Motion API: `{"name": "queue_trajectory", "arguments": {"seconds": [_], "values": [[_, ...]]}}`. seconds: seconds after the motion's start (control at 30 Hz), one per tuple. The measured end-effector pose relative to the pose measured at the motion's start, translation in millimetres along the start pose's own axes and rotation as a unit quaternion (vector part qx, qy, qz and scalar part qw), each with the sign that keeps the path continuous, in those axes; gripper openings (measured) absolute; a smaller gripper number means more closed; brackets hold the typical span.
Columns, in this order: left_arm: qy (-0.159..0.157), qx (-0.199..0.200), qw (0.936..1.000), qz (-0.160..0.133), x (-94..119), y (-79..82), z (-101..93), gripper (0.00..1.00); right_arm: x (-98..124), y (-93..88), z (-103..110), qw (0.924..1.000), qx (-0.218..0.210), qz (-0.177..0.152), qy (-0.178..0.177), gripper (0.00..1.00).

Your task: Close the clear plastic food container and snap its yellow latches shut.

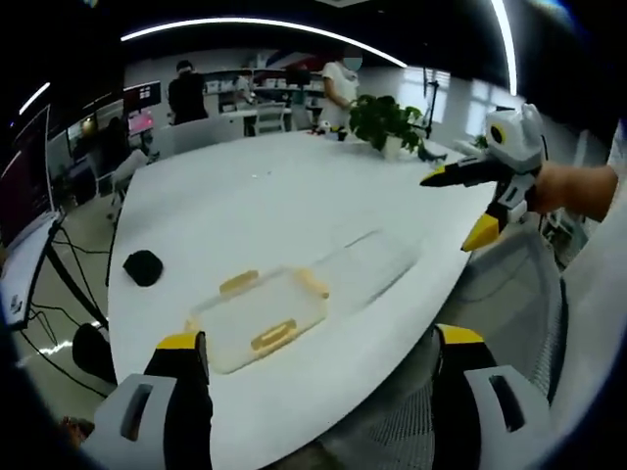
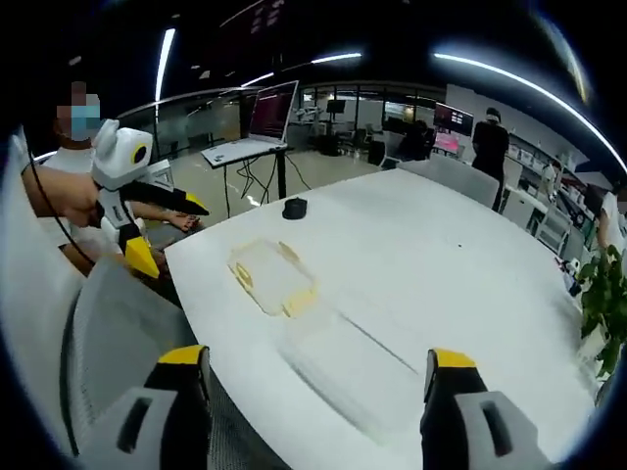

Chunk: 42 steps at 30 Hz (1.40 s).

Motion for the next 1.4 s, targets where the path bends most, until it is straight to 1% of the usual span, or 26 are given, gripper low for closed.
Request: {"name": "queue_trajectory", "arguments": {"seconds": [0.13, 0.2, 0.37, 0.53, 0.77, 0.87, 1.07, 1.3, 1.4], "values": [[-0.006, 0.009, 0.9999, -0.006, 0.4, 2.5, 4.5, 0.92, -7.1, 2.3, 1.2, 0.9999, 0.014, 0.002, 0.008, 0.9], [-0.004, -0.004, 1.0, -0.002, 0.4, 2.3, 6.4, 0.92, -11.8, 3.1, 1.0, 0.9998, 0.016, 0.003, 0.014, 0.9], [-0.009, -0.015, 0.9998, 0.001, -0.8, 2.7, 14.0, 0.91, -21.2, 9.4, 2.8, 0.9992, 0.034, 0.002, 0.023, 0.9], [-0.018, -0.025, 0.9995, 0.01, -5.6, -0.4, 20.2, 0.91, -28.5, 15.6, 4.1, 0.9984, 0.049, 0.004, 0.029, 0.91], [-0.024, -0.032, 0.9991, 0.01, -7.1, 0.6, 24.6, 0.92, -39.1, 20.6, 4.9, 0.9977, 0.059, 0.005, 0.033, 0.91], [-0.026, -0.027, 0.9992, 0.008, -7.4, 0.4, 27.9, 0.92, -45.0, 23.2, 7.9, 0.9965, 0.073, 0.007, 0.04, 0.91], [-0.026, -0.037, 0.9989, 0.01, -8.2, 0.7, 35.9, 0.92, -52.9, 29.5, 9.4, 0.9967, 0.069, 0.002, 0.042, 0.91], [-0.032, -0.054, 0.9979, 0.015, -7.7, 0.2, 47.6, 0.91, -61.8, 31.8, 11.5, 0.9953, 0.083, 0.009, 0.05, 0.91], [-0.034, -0.064, 0.9972, 0.018, -8.0, -0.8, 50.0, 0.9, -64.3, 35.6, 10.5, 0.9948, 0.088, 0.009, 0.052, 0.91]]}}
Point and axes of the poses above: the point that each gripper's makers call its tool centre point, and the gripper's own axes: x roughly backward along the fingers, z roughly to its left, y roughly out of its top, the point moved 4 cm from there along x, roughly backward along the fingers, and after that the axes turned 2 degrees about x, right-handed, at the moved point
